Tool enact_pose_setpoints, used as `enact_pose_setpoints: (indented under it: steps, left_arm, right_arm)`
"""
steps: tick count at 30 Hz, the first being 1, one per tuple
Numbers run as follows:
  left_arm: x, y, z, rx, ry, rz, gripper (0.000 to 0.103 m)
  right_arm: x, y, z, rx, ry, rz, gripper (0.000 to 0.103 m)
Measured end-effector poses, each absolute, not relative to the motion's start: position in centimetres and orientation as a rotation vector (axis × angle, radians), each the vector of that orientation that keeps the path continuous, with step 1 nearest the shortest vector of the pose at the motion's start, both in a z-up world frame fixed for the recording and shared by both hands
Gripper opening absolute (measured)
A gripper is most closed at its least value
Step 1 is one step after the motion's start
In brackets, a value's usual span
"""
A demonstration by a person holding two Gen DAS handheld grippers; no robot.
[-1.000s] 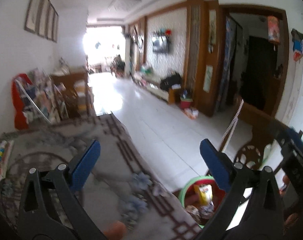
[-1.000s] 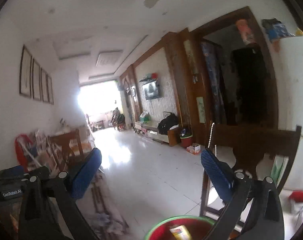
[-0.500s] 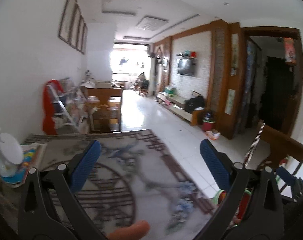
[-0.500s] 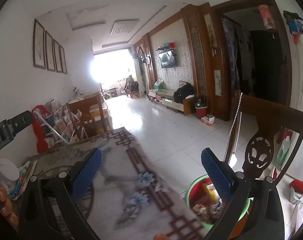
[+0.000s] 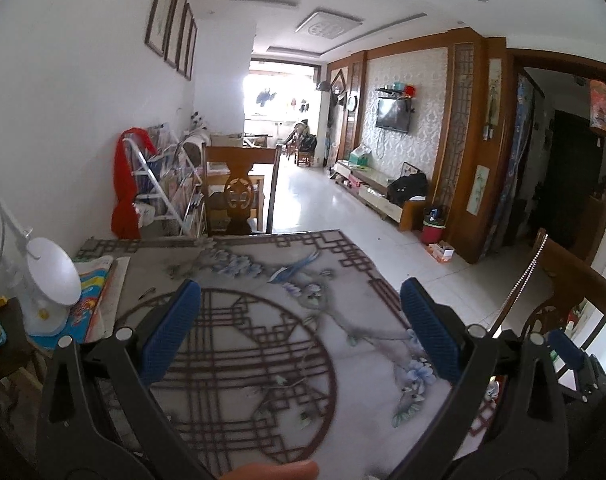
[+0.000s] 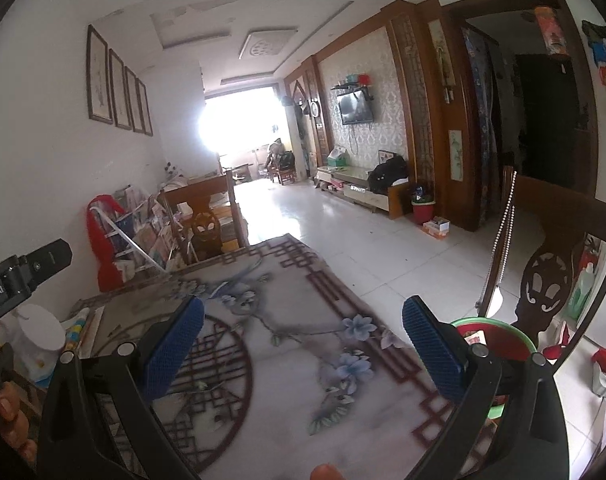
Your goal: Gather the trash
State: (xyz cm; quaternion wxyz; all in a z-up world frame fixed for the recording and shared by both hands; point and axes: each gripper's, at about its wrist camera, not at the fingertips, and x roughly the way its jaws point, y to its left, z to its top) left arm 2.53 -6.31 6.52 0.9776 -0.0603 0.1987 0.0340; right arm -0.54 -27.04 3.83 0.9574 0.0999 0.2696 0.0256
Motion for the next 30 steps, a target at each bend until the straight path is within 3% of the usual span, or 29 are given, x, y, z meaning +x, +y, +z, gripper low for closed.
enact_pose_setpoints:
  steps: [30]
  left_arm:
    - [2.5, -4.1, 5.5, -0.139, 0.453, 0.072, 0.098]
  right_arm:
    - [-1.4, -25.2, 3.6, 0.159, 0.560, 0.009, 0.096]
